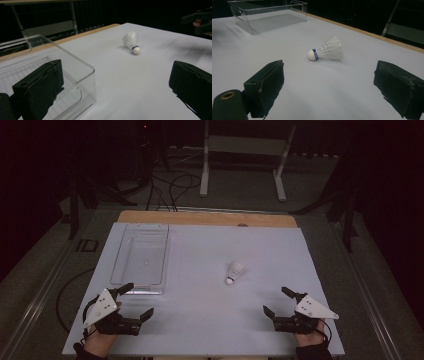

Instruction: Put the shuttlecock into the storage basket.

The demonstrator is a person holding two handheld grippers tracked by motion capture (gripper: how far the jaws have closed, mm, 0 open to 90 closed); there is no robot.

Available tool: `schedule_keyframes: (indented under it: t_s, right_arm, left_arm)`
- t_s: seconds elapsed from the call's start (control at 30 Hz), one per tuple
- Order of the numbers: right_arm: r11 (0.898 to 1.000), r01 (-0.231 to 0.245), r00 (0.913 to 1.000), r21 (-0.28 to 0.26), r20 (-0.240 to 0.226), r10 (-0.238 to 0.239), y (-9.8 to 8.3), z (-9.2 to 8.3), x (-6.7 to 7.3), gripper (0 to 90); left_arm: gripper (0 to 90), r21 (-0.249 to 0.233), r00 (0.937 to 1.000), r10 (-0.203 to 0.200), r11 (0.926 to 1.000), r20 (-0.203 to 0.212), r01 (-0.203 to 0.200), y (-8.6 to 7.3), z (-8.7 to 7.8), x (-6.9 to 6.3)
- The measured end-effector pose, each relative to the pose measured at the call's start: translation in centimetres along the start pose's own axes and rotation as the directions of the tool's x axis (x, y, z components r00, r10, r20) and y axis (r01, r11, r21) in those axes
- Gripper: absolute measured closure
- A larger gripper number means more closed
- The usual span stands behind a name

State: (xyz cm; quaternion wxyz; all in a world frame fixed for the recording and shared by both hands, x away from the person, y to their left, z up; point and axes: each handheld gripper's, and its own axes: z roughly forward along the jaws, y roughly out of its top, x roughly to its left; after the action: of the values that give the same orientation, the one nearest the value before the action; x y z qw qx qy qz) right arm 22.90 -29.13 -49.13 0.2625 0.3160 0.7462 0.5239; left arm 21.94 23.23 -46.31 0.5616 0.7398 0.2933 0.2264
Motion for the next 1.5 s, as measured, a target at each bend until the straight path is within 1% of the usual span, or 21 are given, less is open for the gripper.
schedule_keyframes:
  t_s: [0.13,0.17,0.2,0.27,0.37,0.47,0.57,0.63,0.7,0.73,0.77,0.9,1.0,1.03,1.07,1.13,1.2,1.27,1.33,1.43,1.5]
  right_arm:
    - [1.0,0.001,1.0,0.0,0.002,-0.001,0.0,0.0,0.0,9.3]
    - [1.0,-0.002,1.0,-0.001,0.001,0.002,0.0,0.0,0.0,9.3]
    - [1.0,0.0,1.0,0.0,0.007,0.0,0.0,0.0,0.0,9.3]
    - [1.0,-0.001,1.0,0.0,0.007,0.001,0.0,0.1,0.0,9.3]
    - [1.0,0.0,1.0,0.003,0.005,0.0,0.0,0.1,0.0,9.4]
    - [1.0,0.001,1.0,0.004,0.003,-0.001,0.0,0.1,0.1,9.4]
    - [1.0,-0.001,1.0,0.006,0.0,0.001,0.0,0.2,0.0,9.4]
    - [1.0,-0.004,1.0,0.006,0.0,0.004,0.0,0.2,0.0,9.3]
    - [1.0,-0.004,1.0,0.007,0.0,0.004,0.0,0.2,0.0,9.4]
    - [1.0,-0.004,1.0,0.007,0.0,0.004,0.0,0.2,0.0,9.4]
    - [1.0,-0.006,1.0,0.009,-0.003,0.006,0.0,0.2,0.0,9.4]
    - [1.0,-0.01,0.9999,0.011,-0.005,0.01,-0.1,0.2,0.0,9.5]
    - [1.0,-0.011,0.9999,0.011,-0.007,0.011,0.0,0.2,0.0,9.5]
    - [1.0,-0.012,0.9999,0.012,-0.007,0.012,-0.1,0.2,0.0,9.5]
    - [1.0,-0.012,0.9999,0.012,-0.007,0.012,-0.1,0.2,0.0,9.6]
    - [1.0,-0.014,0.9999,0.013,-0.007,0.014,-0.1,0.3,0.0,9.6]
    - [1.0,-0.015,0.9999,0.015,-0.008,0.015,-0.1,0.3,0.0,9.6]
    - [1.0,-0.009,0.9999,0.015,-0.008,0.009,-0.1,0.3,0.0,9.7]
    - [1.0,-0.009,0.9999,0.015,-0.009,0.009,-0.1,0.3,0.0,9.7]
    - [1.0,-0.012,0.9999,0.014,-0.008,0.012,-0.1,0.3,0.0,9.7]
    - [1.0,-0.016,0.9998,0.013,-0.007,0.016,-0.1,0.3,0.0,9.7]
  left_arm:
    - [0.0,-0.004,1.0,-0.006,1.0,0.006,0.006,0.5,0.0,0.1]
    - [0.0,-0.003,0.9996,-0.02,0.9998,0.021,0.02,1.1,0.1,0.3]
    - [0.0,-0.01,0.9994,-0.025,0.9996,0.023,0.025,1.4,0.2,0.3]
    - [0.0,0.001,0.9994,-0.024,0.9997,0.027,0.024,2.0,0.3,0.4]
    - [0.0,0.04,0.9999,0.001,0.9992,0.013,-0.001,2.8,0.6,0.4]
    - [0.0,0.052,0.9998,-0.005,0.9986,0.02,0.004,3.5,1.0,0.6]
    - [0.0,0.06,0.9999,-0.007,0.9982,0.015,0.006,4.0,1.3,0.8]
    - [0.0,0.059,0.9997,-0.018,0.9981,0.019,0.017,4.4,1.5,0.9]
    - [0.0,0.06,0.9985,-0.037,0.9976,0.041,0.034,4.8,1.7,1.0]
    - [0.0,0.06,0.9985,-0.037,0.9976,0.041,0.034,4.8,1.7,1.0]
    - [0.0,0.06,0.9987,-0.034,0.9977,0.039,0.032,5.1,2.0,0.9]
    - [0.0,0.073,0.9985,-0.035,0.9968,0.042,0.032,5.6,2.7,0.9]
    - [0.0,0.077,0.9971,-0.059,0.9955,0.047,0.055,6.1,3.1,1.1]
    - [0.0,0.08,0.9968,-0.061,0.9952,0.052,0.057,6.2,3.1,1.1]
    - [0.0,0.091,0.996,-0.064,0.9942,0.063,0.058,6.4,3.3,1.1]
    - [0.0,0.102,0.9954,-0.062,0.9933,0.072,0.055,6.7,3.6,0.9]
    - [0.0,0.116,0.9934,-0.072,0.9913,0.089,0.062,6.8,3.9,0.7]
    - [0.0,0.121,0.9937,-0.066,0.9911,0.091,0.055,7.0,4.3,0.4]
    - [0.0,0.123,0.9925,-0.069,0.9908,0.101,0.056,7.2,4.8,0.1]
    - [0.0,0.126,0.994,-0.056,0.991,0.094,0.044,7.5,5.4,-0.4]
    - [0.0,0.133,0.9928,-0.059,0.9901,0.105,0.044,7.8,5.8,-0.8]
